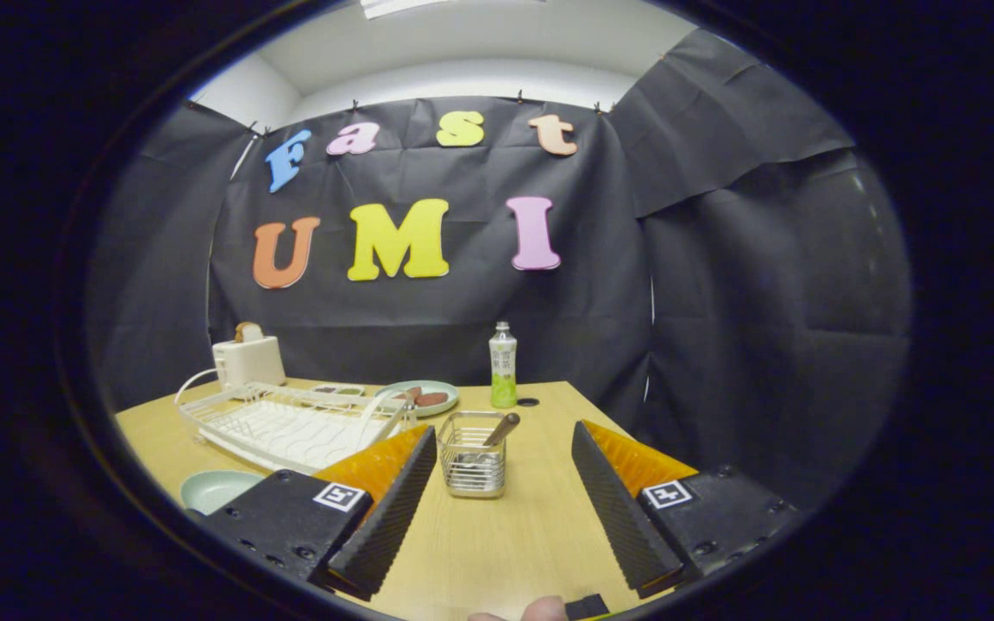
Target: Take the plate from the dish rack, then take the spoon from the basket and place it into the plate.
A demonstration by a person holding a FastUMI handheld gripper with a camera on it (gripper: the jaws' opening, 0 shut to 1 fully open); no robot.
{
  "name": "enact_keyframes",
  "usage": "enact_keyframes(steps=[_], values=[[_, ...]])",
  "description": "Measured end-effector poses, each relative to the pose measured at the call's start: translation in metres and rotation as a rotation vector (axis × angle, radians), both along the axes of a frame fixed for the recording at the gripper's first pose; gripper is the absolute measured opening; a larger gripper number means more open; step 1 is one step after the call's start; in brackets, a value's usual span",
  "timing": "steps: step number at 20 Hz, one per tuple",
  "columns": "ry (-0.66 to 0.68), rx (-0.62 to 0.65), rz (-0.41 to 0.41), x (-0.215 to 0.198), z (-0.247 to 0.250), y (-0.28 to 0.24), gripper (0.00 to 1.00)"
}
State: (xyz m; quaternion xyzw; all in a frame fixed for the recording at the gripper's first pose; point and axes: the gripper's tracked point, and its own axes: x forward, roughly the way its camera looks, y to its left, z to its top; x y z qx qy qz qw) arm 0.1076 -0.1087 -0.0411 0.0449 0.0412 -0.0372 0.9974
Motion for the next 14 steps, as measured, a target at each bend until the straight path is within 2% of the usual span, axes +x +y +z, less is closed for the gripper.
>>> enact_keyframes(steps=[10,14], values=[[0.068,0.064,0.028,0.089,-0.022,-0.007,0.98],[0.096,0.075,0.037,0.112,-0.032,-0.003,0.77]])
